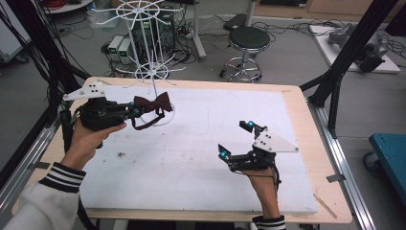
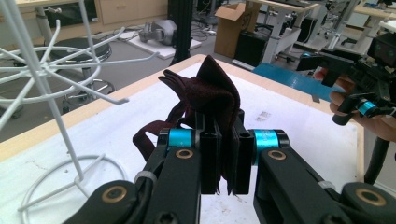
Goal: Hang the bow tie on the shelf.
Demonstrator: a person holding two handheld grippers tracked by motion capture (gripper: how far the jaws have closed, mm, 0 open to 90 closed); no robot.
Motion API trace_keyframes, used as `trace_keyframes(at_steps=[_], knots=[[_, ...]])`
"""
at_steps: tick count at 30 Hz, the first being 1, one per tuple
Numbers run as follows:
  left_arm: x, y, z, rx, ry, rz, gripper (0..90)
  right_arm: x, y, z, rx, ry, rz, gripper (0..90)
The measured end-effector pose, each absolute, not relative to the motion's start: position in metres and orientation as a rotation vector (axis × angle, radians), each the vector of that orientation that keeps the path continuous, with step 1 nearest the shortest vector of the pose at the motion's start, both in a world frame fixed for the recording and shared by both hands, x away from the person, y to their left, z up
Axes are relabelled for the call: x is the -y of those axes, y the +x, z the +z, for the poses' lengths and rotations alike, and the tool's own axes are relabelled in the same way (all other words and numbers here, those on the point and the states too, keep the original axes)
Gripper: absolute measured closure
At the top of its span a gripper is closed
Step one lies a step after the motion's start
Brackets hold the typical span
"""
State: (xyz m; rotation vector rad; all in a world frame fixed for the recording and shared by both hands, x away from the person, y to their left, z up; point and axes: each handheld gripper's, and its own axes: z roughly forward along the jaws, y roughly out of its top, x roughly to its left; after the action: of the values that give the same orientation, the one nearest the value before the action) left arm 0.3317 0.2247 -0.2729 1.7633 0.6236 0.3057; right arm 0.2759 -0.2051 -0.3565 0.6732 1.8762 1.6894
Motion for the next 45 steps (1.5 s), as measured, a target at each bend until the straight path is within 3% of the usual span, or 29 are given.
trace_keyframes(at_steps=[19,45], knots=[[-0.236,0.354,-0.272,-0.686,1.779,0.309,85.1,0.24,0.256,-0.391,-1.748,0.751,1.68,0.7],[-0.234,0.373,-0.263,-0.707,1.79,0.324,85.0,0.25,0.253,-0.407,-1.73,0.795,1.634,0.6]])
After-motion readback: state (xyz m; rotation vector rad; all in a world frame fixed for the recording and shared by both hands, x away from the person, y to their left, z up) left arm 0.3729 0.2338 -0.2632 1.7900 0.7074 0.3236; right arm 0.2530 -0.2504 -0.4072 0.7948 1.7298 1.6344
